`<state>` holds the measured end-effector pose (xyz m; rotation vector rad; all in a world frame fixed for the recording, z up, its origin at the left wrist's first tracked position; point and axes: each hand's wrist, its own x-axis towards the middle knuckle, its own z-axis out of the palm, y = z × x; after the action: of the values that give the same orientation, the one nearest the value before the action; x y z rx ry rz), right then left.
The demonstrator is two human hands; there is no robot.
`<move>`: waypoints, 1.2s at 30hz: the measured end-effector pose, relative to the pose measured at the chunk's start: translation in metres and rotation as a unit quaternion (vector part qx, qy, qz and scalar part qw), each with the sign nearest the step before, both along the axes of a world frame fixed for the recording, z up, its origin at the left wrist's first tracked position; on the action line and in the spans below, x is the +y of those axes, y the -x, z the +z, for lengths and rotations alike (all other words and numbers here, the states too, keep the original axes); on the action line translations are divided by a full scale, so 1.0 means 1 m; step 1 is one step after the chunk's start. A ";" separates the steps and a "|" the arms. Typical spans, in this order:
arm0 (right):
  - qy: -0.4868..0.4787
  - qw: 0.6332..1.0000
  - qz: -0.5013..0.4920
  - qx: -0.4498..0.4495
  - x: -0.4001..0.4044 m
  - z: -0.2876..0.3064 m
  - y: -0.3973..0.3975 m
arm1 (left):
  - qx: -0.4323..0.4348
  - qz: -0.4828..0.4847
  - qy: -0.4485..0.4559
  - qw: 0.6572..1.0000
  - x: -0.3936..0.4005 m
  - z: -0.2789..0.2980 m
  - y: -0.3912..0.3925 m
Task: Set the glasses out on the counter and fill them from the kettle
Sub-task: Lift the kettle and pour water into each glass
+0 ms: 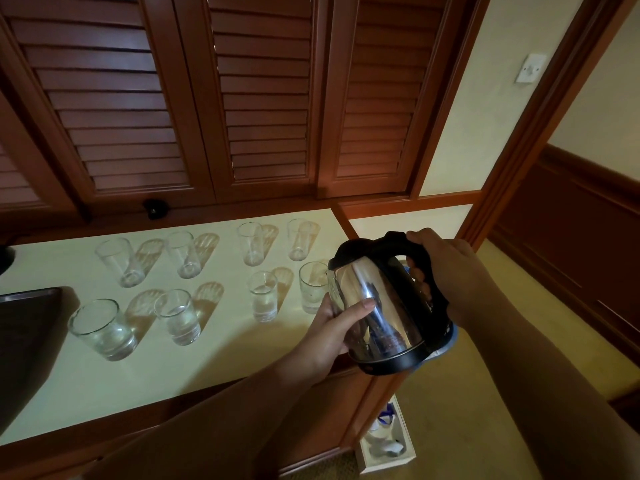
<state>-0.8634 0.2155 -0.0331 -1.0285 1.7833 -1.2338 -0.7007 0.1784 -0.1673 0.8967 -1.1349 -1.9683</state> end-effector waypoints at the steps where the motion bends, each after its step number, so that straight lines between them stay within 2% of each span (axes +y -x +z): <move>1: 0.000 1.000 0.001 -0.004 0.000 0.000 0.000 | -0.003 -0.001 0.000 1.000 0.000 0.001 0.000; 8: 0.008 0.999 -0.013 -0.040 0.005 -0.009 0.002 | -0.031 -0.009 0.017 0.999 0.004 0.001 -0.004; 20: 0.105 0.975 -0.054 -0.187 0.020 -0.032 0.022 | -0.046 0.006 0.090 0.995 -0.006 0.016 -0.010; 30: 0.177 0.973 -0.068 -0.132 -0.005 -0.014 0.034 | -0.067 -0.007 0.141 0.988 -0.047 0.037 0.008; 36: 0.185 0.976 -0.060 -0.094 -0.043 -0.005 0.051 | -0.051 0.021 0.130 0.990 -0.073 0.048 0.032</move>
<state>-0.9140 0.1725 -0.0377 -0.9746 1.5203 -1.7243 -0.7329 0.1056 -0.1194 0.8822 -1.3825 -1.7069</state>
